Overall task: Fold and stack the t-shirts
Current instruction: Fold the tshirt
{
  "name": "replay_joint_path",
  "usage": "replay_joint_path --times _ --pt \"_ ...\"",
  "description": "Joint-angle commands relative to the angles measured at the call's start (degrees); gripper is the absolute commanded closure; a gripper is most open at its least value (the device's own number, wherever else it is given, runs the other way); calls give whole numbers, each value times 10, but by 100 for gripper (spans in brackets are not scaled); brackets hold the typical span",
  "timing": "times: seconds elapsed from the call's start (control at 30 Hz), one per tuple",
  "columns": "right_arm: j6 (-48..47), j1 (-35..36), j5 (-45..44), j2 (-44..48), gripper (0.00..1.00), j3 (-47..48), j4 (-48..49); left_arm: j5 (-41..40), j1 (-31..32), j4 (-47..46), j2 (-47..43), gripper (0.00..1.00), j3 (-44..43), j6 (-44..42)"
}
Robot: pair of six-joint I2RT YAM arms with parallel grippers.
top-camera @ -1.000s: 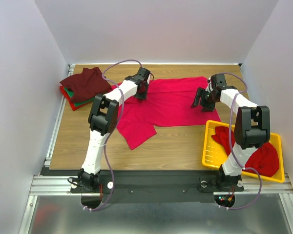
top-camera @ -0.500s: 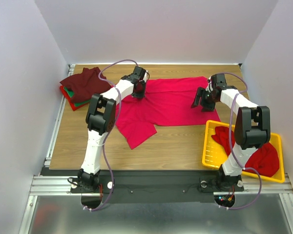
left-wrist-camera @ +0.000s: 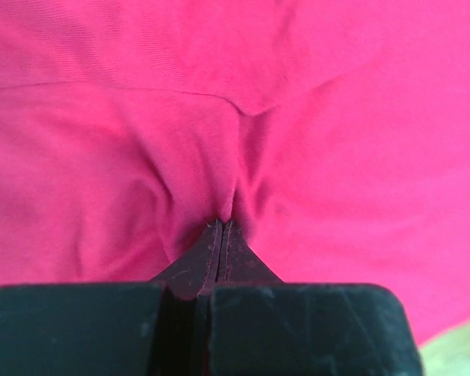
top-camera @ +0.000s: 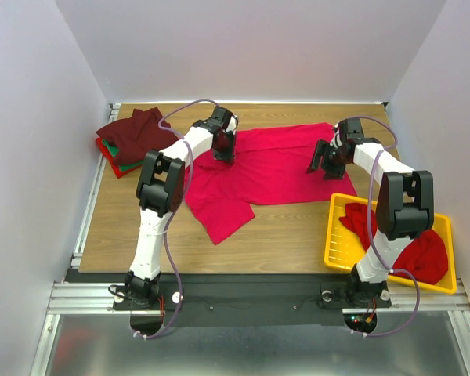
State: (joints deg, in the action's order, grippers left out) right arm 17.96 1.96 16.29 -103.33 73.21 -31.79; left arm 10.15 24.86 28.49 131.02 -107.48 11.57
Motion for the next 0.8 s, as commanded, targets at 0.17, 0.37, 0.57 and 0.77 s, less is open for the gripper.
replay_joint_path --times 0.17,0.37,0.57,0.77 --pt "-2 3 -5 34 28 -1 9 39 -3 52 -21 100 -49 46" --pt "-3 3 -6 37 28 -2 9 71 -8 65 -21 100 -59 56" --pt "-2 2 -5 38 28 -4 9 114 -8 77 -15 100 -55 58" --pt "-2 2 -4 39 28 -4 9 159 -8 65 -15 100 -41 72"
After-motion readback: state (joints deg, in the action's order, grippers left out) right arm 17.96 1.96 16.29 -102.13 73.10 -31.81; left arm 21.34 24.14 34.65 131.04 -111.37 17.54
